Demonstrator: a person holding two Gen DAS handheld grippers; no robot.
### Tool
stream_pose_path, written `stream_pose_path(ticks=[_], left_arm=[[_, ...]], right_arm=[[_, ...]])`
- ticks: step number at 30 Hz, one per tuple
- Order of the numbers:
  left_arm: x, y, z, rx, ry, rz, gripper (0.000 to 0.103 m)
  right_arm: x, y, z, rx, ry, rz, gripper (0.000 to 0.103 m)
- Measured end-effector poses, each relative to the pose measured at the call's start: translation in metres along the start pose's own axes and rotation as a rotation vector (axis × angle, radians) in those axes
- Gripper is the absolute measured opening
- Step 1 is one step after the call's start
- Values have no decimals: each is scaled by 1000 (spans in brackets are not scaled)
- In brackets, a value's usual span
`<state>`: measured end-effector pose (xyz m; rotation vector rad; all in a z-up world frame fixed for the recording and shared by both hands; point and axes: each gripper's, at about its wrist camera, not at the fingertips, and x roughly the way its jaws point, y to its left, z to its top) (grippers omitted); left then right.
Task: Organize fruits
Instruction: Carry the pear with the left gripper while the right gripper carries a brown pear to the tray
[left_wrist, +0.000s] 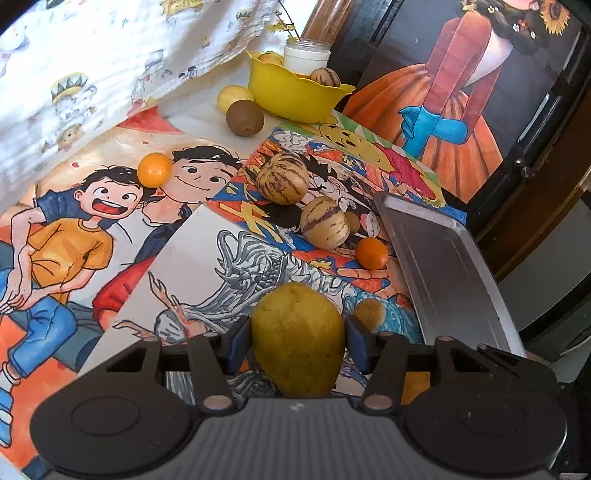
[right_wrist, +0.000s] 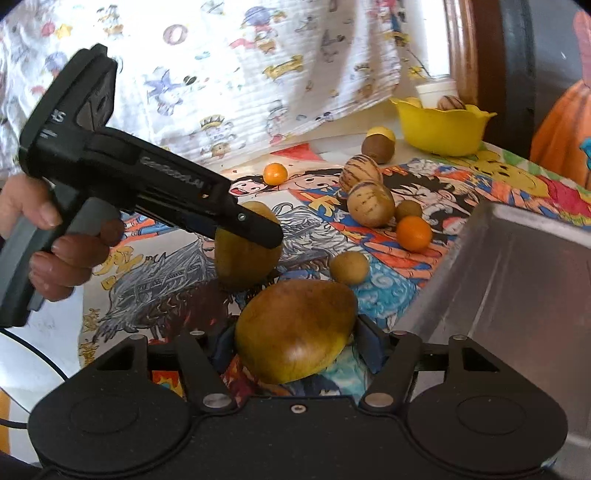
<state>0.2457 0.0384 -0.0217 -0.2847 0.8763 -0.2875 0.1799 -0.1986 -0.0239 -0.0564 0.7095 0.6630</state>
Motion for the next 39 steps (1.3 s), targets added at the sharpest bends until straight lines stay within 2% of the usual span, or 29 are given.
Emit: stream_pose_path(ticks=[11,14,18,23,29,34,39], left_arm=[[15,-23,3,142,-18,62,59],[20,-24,1,138,19,44,59],[20,-31,-3,157,7,72,58],[13,-35,-8,142,9,98,58],[0,-33,-16,59,29,81,58],[-12,-43,-19,49,-7,103,58],[-20,-62,-4,65,-54,103,58]], right_arm=[[-12,5,-13,21,-25,-7,67],[-14,4,-15,29,-28,-7,67],[-17,3,-18,35,-35,-6,66],[-23,2,-24,46,-52,9,66],[-34,-1,-34,93,-98,45,65],[-51,-8,-39,144,-172,68,65],[-78,-26,-32,179,-247,59,65]])
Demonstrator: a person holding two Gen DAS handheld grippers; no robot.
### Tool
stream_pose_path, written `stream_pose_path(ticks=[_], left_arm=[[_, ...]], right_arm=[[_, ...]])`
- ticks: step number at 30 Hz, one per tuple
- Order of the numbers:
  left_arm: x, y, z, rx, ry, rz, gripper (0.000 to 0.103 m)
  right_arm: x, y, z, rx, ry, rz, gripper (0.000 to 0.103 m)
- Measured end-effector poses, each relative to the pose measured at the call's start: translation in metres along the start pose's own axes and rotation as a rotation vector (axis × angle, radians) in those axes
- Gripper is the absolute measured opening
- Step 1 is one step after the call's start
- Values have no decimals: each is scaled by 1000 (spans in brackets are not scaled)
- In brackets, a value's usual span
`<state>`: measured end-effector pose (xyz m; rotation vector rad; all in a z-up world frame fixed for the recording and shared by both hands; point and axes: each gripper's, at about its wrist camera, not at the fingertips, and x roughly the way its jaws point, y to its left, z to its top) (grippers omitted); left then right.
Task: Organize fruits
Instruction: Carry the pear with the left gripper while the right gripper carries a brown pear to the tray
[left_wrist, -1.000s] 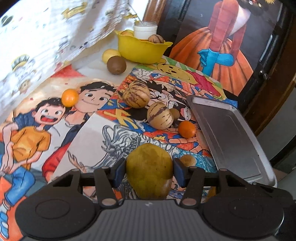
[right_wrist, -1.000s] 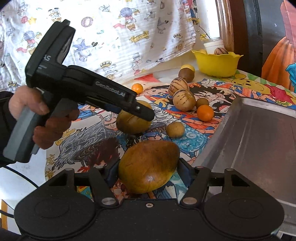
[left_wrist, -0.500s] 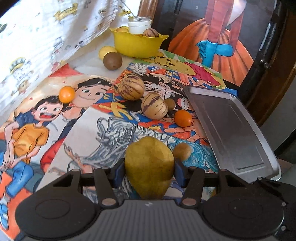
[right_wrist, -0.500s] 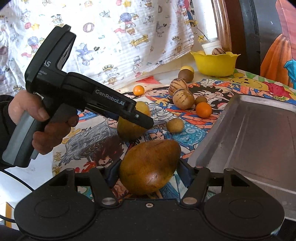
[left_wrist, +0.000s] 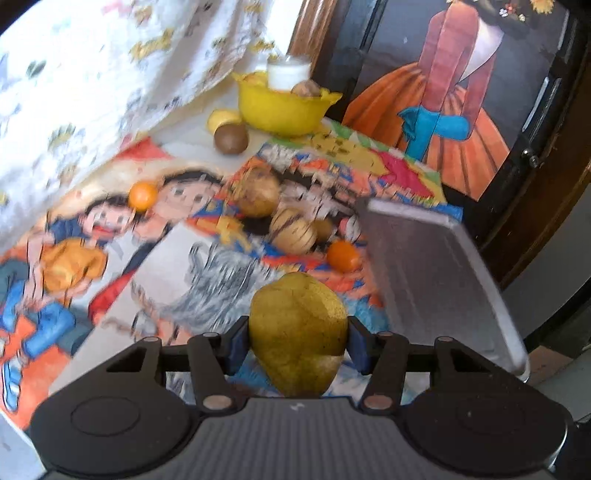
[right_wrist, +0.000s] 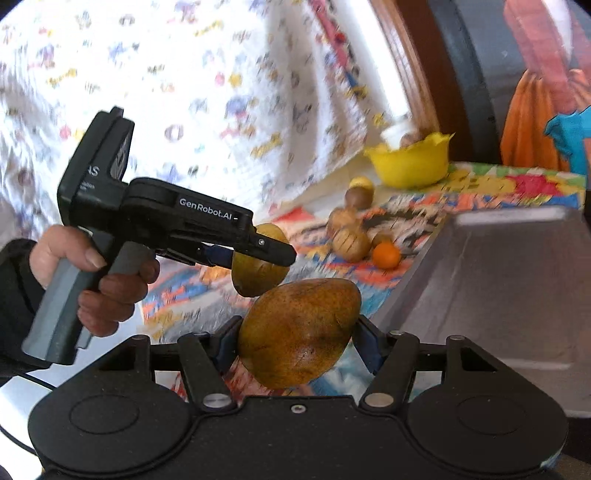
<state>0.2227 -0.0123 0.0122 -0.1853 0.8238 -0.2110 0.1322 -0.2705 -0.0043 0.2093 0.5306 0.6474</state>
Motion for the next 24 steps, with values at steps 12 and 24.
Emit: stream_pose_path(ticks=[12,24], left_arm=[[48,-65,73,71,-90,-53,58],[155,-91,104,95,-5,-147,58]], right_arm=[[-6,-100,72,-135,-25,-219,65],[66,-199,100,-186,94,-385,65]])
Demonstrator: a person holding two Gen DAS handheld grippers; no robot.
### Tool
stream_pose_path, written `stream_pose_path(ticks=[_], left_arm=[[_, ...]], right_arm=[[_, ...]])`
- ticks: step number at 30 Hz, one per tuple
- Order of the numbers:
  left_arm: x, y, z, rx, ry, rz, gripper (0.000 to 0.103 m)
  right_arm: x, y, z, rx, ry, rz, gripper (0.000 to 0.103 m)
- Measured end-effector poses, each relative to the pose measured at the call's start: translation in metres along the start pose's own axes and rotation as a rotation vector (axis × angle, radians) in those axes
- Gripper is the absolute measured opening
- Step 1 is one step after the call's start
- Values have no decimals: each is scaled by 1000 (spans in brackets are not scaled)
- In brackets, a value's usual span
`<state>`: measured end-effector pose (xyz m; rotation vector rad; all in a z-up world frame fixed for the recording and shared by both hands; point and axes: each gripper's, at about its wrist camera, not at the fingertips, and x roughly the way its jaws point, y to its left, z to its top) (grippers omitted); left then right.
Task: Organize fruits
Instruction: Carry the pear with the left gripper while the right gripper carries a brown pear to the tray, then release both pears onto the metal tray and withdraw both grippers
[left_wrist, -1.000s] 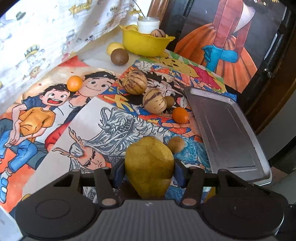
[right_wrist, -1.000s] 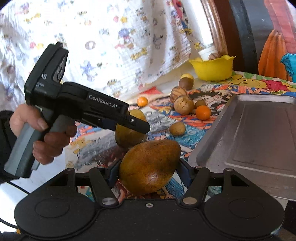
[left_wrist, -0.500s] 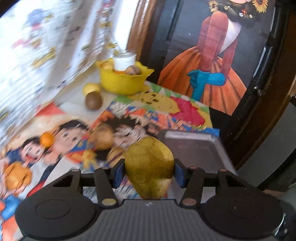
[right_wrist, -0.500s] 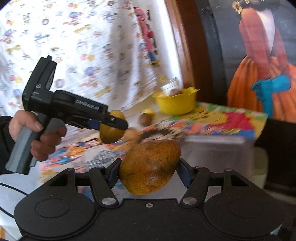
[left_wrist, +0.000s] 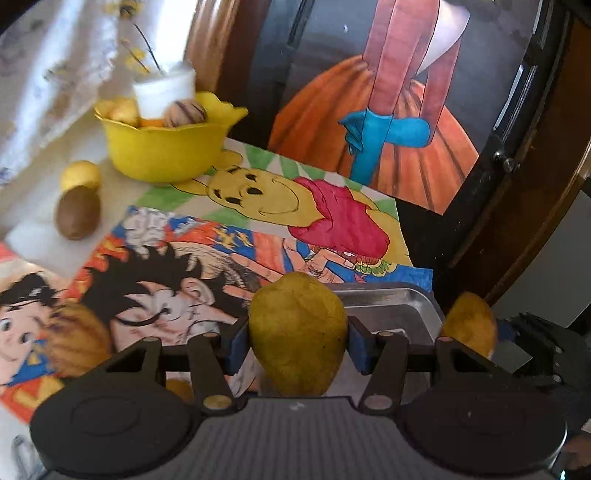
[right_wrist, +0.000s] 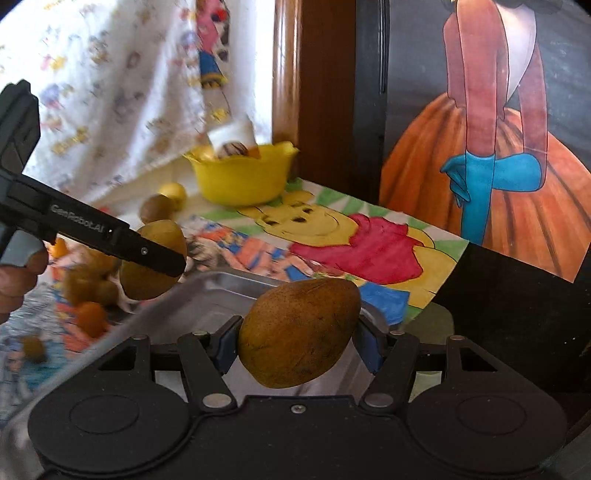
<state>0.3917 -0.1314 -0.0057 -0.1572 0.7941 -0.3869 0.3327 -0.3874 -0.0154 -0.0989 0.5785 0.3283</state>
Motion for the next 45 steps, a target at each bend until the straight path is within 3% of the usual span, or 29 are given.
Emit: stream_pose_path(ticks=[10,23,25,28,38,45], left_arm=[[45,-2,8,-9,74,-39,58],[52,2,7,-46,124,-53,59],[48,1,7,-49,105,-40,62],[37,-1,7,-61,74,-23,80],[-29,-9,1,-92,-61,41,100],[-86,-16,-24,-80,-181,145,102]], right_arm=[[32,-4,-1,-32,51,-18,65],[30,6,-6,-100,70,-23,69],[28,7,-7,-95,66,-19,73],[23,10,-8,-79,62,-10,79],[-19,27,-10,-40,3,14,90],[-67,49,-13,-13,-54,1,102]])
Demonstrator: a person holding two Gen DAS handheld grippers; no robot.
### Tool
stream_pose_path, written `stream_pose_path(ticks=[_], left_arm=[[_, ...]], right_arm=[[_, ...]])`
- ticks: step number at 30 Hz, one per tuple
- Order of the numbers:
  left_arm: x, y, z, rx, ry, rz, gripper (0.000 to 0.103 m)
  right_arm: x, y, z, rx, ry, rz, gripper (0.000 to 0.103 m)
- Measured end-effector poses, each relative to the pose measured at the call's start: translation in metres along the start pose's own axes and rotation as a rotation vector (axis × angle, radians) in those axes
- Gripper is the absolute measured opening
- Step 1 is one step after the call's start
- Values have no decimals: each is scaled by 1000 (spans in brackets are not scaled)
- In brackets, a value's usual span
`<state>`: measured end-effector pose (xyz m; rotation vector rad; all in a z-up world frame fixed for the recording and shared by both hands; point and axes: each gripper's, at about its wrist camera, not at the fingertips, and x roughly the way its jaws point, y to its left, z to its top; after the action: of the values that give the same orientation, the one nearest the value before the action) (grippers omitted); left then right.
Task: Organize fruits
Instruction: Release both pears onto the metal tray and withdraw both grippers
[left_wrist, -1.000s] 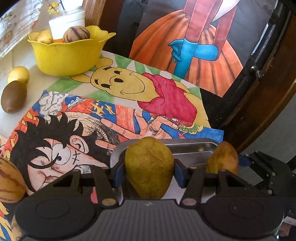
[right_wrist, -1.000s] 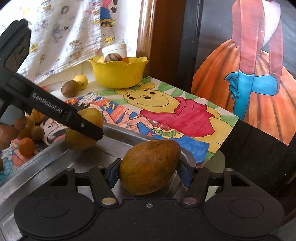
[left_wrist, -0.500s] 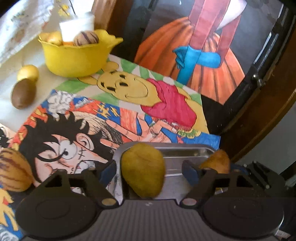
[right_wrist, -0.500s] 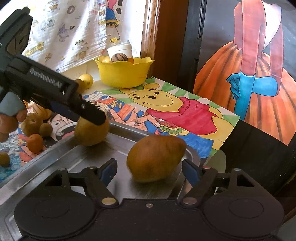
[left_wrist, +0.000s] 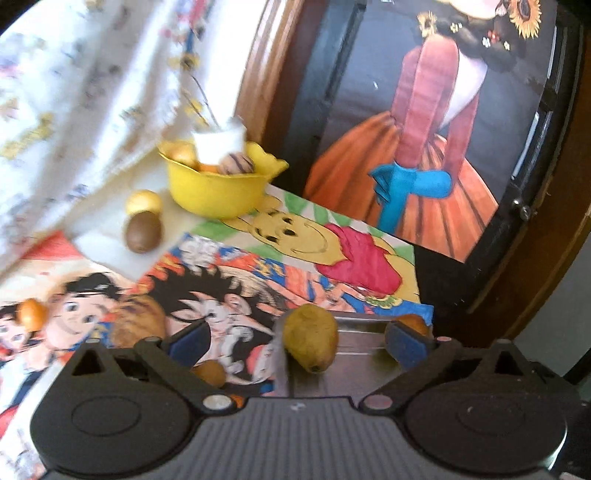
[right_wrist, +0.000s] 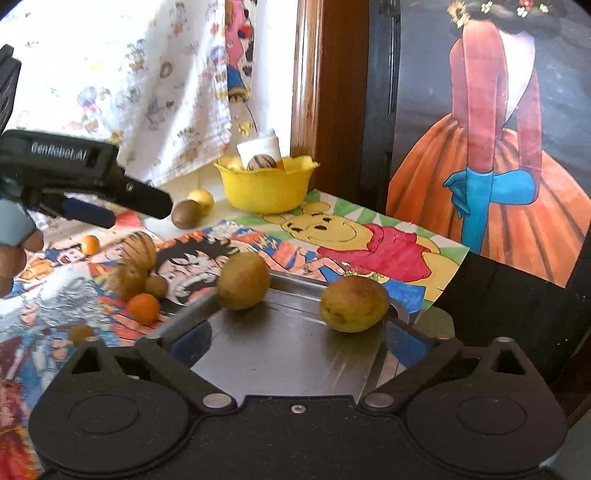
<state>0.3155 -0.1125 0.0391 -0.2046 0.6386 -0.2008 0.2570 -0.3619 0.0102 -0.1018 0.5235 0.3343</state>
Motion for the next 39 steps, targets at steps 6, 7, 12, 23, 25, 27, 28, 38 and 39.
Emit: stream_pose_path(ticks=[6,7,12,23,25,27,28,38,39], left_arm=[[-47,7,-24,8,-54,60,102],[-54,9,-28,11,-59,65,102],[-88,14,-50,22,-89,86,103],[-137,23,-96,85,-104,110,103],[-144,26,-104,95,-100,110,103],[-149,29,-111,97,-97,114,103],[-151,31,-114,95,-95,117,103],[-165,54,-138,51,-47,150,103],[-167,57,-140,43,-45,150,103]], right_arm=[[-45,26,-6,4,-25,-12,102],[-52,30,-7,3,-28,-12,102],[-84,50,-14,4,-37,-16,102],[-125,87,-37,86,-17,-36,102],[-128,93,-42,107,-4,-39,102],[-131,99,-48,126,11,-41,102],[-132,101,-51,134,21,-38,102],[-138,130,-72,131,102,-16,102],[-137,133,-73,131,109,-13,102]])
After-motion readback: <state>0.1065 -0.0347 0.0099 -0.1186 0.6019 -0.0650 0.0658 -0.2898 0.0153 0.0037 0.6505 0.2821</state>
